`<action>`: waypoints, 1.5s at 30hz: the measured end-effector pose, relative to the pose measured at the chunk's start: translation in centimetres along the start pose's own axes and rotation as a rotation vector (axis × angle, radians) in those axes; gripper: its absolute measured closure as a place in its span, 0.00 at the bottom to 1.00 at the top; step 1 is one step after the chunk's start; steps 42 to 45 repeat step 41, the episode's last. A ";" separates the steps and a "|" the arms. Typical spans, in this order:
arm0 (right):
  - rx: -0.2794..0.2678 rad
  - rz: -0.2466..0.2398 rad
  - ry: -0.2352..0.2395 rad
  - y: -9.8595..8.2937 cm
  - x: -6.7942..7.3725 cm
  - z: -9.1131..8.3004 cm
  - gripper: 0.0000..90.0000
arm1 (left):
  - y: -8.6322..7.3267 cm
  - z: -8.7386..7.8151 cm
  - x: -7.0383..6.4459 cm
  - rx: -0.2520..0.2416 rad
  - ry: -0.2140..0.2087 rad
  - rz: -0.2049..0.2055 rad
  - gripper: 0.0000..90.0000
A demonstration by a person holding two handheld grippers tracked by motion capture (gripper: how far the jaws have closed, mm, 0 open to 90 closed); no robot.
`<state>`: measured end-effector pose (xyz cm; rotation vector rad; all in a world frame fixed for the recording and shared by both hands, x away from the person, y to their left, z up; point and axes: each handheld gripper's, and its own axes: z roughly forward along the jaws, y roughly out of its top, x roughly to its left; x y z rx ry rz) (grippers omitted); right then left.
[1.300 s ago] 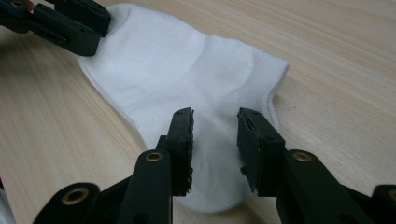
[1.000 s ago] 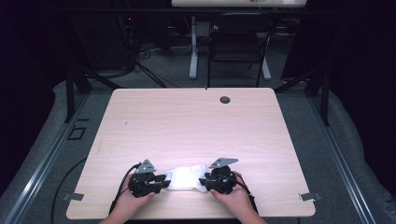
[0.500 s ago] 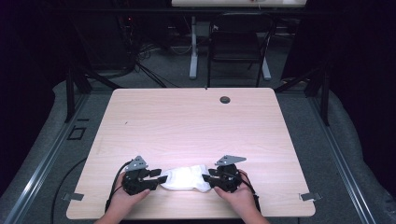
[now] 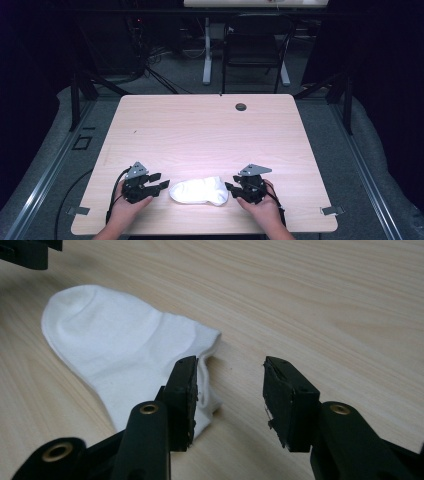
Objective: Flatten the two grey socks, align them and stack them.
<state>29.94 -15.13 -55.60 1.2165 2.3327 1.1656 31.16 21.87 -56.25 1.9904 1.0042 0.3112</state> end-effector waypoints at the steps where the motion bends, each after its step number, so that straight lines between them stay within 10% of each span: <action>1: 0.000 -0.001 -0.006 -0.1 -0.1 0.0 0.64 | -0.1 0.1 0.2 -0.008 0.004 -0.007 0.56; 14: -0.044 0.012 -0.089 -0.9 -1.4 -0.2 0.62 | -0.6 0.0 1.9 -0.003 0.065 -0.015 0.55; 45: -0.009 0.076 -0.091 -1.4 -2.8 0.1 0.61 | -0.7 0.3 2.4 -0.006 0.061 -0.095 0.53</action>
